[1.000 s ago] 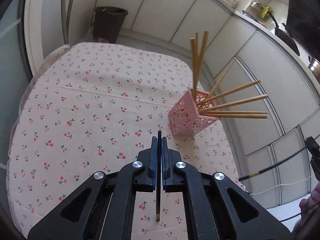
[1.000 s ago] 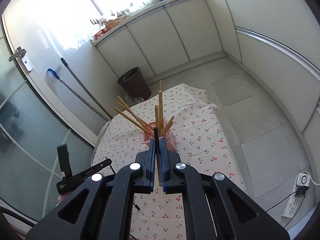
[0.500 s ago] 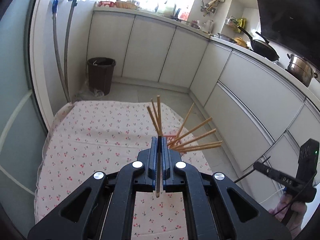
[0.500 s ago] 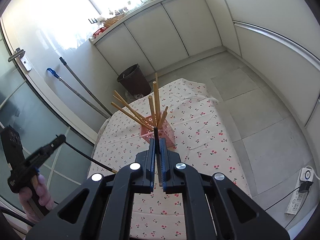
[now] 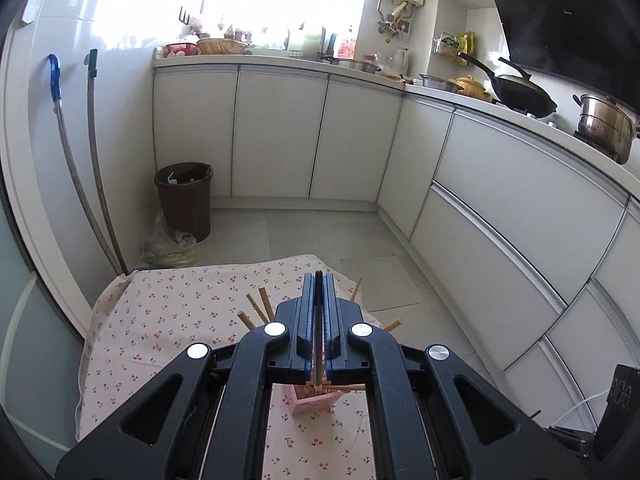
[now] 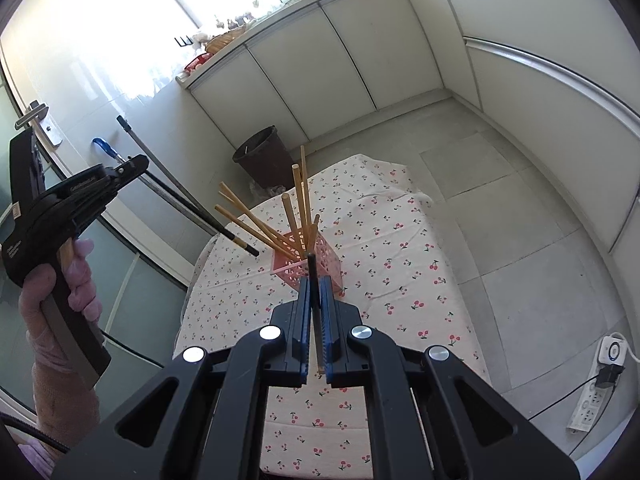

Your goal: Organize utensils

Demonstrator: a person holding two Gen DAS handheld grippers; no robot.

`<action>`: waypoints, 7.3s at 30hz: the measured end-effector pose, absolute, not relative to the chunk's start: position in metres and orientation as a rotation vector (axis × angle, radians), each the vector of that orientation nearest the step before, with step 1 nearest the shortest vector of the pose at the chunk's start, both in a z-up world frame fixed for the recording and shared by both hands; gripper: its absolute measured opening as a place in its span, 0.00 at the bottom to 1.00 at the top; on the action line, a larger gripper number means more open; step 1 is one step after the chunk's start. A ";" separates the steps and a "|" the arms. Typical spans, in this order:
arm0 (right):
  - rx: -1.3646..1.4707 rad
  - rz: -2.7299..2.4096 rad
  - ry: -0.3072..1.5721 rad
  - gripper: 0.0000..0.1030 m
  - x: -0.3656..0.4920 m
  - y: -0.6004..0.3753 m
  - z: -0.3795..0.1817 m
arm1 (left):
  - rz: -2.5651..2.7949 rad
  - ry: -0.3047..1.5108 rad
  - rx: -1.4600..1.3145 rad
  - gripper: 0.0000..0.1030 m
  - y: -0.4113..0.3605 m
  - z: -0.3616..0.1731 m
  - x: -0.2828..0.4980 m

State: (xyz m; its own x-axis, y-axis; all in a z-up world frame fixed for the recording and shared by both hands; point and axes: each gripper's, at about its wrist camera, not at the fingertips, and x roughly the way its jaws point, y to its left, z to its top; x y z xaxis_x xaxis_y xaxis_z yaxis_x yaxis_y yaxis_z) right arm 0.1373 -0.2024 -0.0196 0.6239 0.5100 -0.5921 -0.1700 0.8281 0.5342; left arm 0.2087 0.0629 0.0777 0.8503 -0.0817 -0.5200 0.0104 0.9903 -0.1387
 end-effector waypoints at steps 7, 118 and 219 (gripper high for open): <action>0.440 0.401 0.810 0.05 0.138 -0.199 -0.019 | -0.027 0.573 -0.199 0.37 0.077 0.047 0.211; 0.114 -0.154 0.571 0.93 0.100 -0.150 -0.028 | 0.159 0.481 0.002 0.93 0.034 -0.016 0.099; 0.134 -0.156 0.626 0.93 0.104 -0.148 -0.039 | 0.154 0.533 0.020 0.93 0.037 -0.028 0.106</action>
State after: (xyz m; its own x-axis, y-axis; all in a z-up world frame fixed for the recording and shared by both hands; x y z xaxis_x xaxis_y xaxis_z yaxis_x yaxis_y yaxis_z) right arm 0.1041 -0.1478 -0.0393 0.7993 -0.1045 -0.5917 0.1852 0.9797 0.0773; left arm 0.1064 0.0366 -0.0277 0.8502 0.1516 -0.5042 -0.1413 0.9882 0.0589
